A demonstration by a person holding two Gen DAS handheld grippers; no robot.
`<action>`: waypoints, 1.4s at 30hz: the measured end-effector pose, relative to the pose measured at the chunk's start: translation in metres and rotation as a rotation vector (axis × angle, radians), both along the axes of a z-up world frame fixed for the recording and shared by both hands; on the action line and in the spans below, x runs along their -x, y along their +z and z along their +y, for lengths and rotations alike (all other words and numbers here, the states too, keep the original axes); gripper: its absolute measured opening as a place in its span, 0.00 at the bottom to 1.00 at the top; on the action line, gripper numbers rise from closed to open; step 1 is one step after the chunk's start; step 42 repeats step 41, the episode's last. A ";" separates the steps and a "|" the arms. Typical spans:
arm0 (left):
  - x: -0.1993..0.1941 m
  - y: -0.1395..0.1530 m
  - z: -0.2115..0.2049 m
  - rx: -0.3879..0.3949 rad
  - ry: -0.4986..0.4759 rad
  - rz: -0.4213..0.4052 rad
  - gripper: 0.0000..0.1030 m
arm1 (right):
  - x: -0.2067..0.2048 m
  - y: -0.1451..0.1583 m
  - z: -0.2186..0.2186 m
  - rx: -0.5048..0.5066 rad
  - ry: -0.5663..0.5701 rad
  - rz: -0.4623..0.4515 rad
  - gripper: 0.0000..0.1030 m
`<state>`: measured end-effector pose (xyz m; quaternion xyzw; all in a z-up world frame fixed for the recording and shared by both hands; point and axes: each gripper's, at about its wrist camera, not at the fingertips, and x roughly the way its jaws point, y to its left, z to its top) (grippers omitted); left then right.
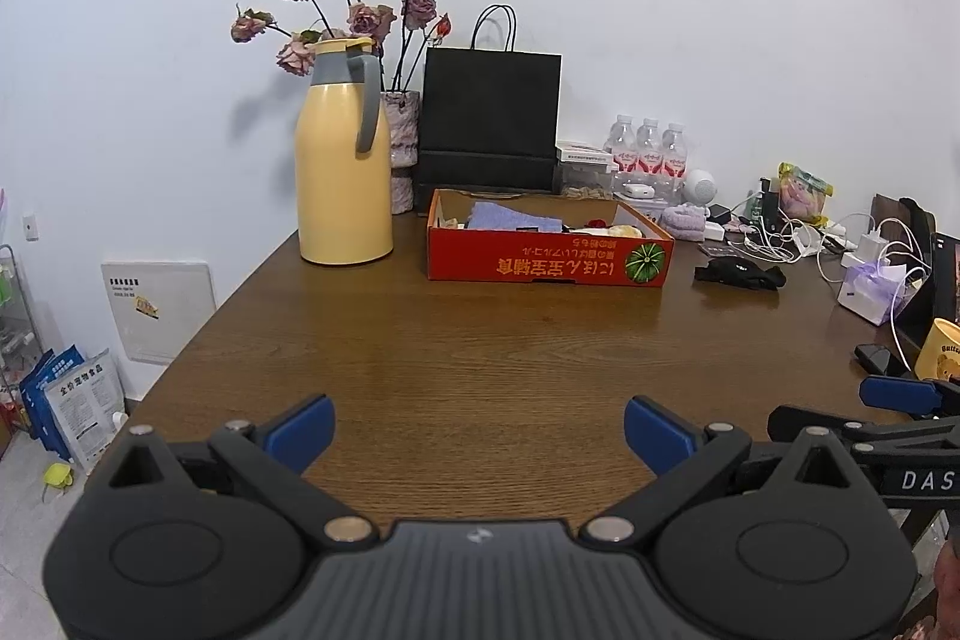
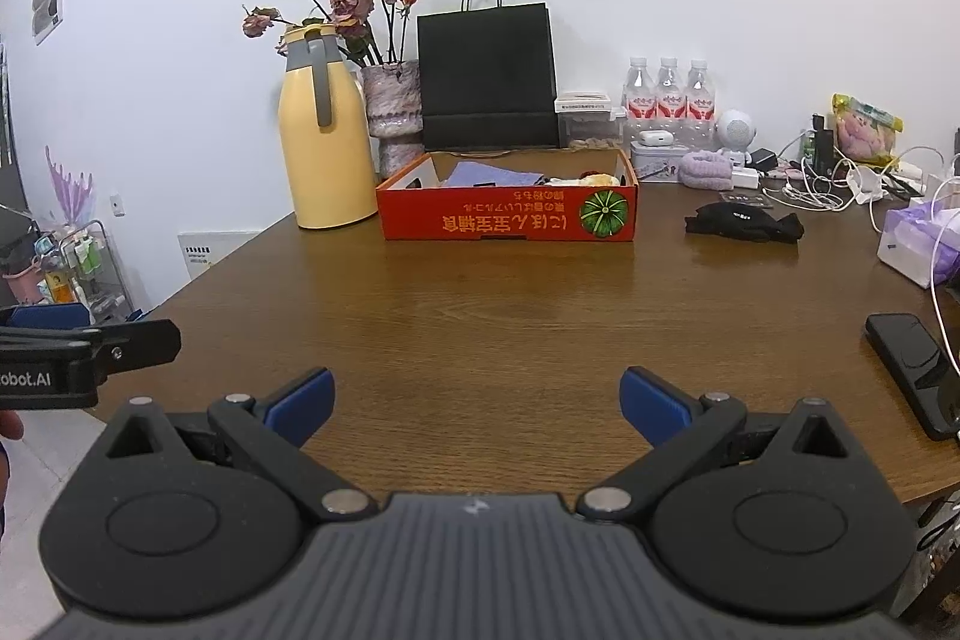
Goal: Organize objects
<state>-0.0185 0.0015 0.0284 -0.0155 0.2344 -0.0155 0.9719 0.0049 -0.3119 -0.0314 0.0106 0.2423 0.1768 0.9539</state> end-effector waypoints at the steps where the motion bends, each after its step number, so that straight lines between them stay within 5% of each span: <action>1: 0.000 0.000 0.000 -0.001 0.000 0.001 1.00 | 0.000 0.000 0.000 -0.001 -0.002 0.003 1.00; 21: -0.007 -0.004 0.001 -0.021 -0.019 0.071 1.00 | -0.005 0.002 -0.001 0.069 0.023 0.031 1.00; 42: -0.019 -0.017 0.006 0.050 -0.040 0.137 1.00 | -0.018 -0.009 -0.004 0.065 0.002 0.099 1.00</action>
